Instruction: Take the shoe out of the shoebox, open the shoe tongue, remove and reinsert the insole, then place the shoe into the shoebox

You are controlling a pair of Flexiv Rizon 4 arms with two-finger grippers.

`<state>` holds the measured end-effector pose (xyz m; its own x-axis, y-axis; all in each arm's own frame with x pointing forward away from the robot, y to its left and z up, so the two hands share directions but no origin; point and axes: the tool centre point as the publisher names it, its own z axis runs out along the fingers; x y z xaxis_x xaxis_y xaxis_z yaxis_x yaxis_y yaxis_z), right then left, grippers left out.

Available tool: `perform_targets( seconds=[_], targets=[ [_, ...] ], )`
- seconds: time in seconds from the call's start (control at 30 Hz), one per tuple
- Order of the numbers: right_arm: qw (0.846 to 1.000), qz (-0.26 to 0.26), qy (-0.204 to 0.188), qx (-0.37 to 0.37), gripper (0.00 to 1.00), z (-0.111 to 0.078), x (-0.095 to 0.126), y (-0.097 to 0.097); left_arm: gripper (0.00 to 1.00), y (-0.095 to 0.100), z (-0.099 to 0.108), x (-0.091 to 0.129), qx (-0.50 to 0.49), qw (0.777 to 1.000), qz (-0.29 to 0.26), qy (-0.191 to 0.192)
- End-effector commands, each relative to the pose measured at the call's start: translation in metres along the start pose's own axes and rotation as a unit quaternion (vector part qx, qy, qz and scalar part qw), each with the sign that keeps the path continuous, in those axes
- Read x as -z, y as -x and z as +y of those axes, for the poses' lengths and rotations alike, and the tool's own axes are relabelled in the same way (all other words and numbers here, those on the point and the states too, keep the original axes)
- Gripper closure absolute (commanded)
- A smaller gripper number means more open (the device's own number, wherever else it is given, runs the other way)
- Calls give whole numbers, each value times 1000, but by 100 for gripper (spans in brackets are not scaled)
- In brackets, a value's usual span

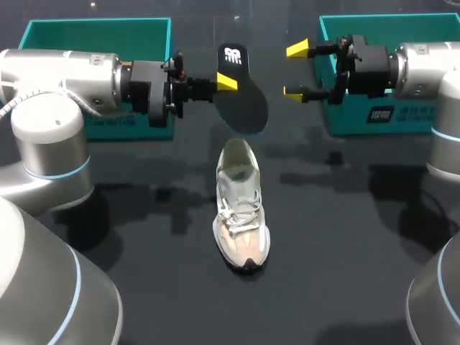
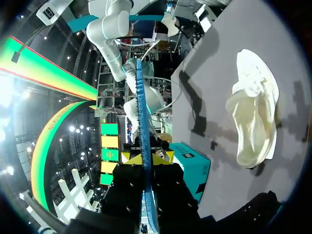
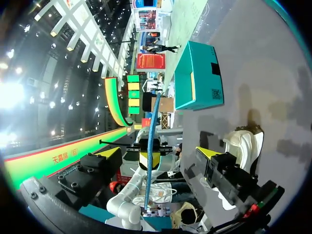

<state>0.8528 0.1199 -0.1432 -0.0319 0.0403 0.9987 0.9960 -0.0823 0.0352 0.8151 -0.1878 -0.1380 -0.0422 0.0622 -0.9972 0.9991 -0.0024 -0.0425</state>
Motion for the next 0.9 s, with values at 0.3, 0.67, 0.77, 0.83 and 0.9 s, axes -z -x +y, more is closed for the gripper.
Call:
perform_targets(
  seconds=[0.3, 0.67, 0.77, 0.83, 0.9],
  targets=[
    [1000, -1, 0, 0, 0, 0, -1, 0, 100, 9, 2, 18, 424, 904, -39, -36],
    [1000, -1, 0, 0, 0, 0, -1, 0, 100, 8, 4, 12, 541, 839, -52, -11],
    [1000, -1, 0, 0, 0, 0, -1, 0, 100, 11, 3, 11, 678, 735, -26, -1],
    [1000, -1, 0, 0, 0, 0, -1, 0, 100, 15, -7, 12, 671, 741, -14, 9],
    [1000, -1, 0, 0, 0, 0, -1, 0, 100, 18, -14, 13, 627, 778, -17, 27]
  ],
)
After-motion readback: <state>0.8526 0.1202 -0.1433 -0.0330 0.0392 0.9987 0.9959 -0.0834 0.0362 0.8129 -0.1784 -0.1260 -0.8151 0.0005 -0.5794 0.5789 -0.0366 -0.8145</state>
